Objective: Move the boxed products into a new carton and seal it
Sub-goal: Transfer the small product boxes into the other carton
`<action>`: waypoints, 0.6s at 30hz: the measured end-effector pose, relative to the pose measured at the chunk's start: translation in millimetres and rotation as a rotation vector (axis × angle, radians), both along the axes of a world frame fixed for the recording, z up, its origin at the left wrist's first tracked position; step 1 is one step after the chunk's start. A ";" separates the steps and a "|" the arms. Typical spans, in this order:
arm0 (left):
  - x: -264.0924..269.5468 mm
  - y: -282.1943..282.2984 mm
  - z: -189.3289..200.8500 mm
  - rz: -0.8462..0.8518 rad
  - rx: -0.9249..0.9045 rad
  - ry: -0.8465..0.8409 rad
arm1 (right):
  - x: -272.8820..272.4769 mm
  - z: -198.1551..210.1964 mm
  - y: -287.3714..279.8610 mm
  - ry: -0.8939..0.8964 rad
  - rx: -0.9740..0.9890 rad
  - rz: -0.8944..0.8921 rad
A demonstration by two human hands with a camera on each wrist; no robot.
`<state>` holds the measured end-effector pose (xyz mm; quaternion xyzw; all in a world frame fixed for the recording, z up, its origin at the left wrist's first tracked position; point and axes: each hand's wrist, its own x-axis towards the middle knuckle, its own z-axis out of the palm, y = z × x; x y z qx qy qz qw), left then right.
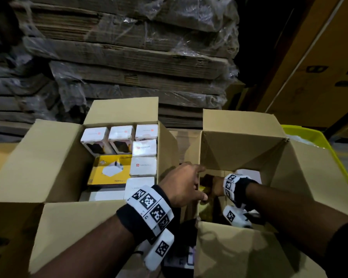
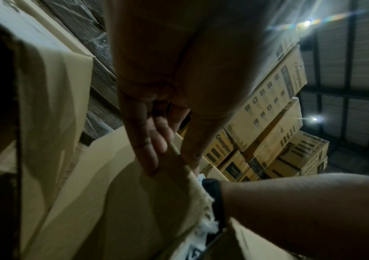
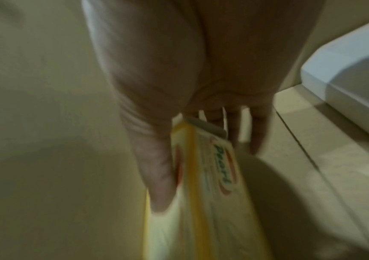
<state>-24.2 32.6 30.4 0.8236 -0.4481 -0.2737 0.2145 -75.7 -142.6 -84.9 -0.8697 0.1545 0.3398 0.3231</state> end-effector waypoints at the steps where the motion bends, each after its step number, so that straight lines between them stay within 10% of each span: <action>1: 0.6 0.4 -1.1 -0.002 -0.005 -0.001 | 3.5 -5.0 -6.7 -0.040 0.028 0.030; 12: 3.9 -3.5 -2.1 -0.015 0.011 -0.043 | -14.0 66.5 -75.9 -0.424 0.195 -0.565; 18: -0.1 -12.6 7.4 0.109 -0.121 -0.117 | -35.6 116.3 -74.0 -0.585 0.245 -0.607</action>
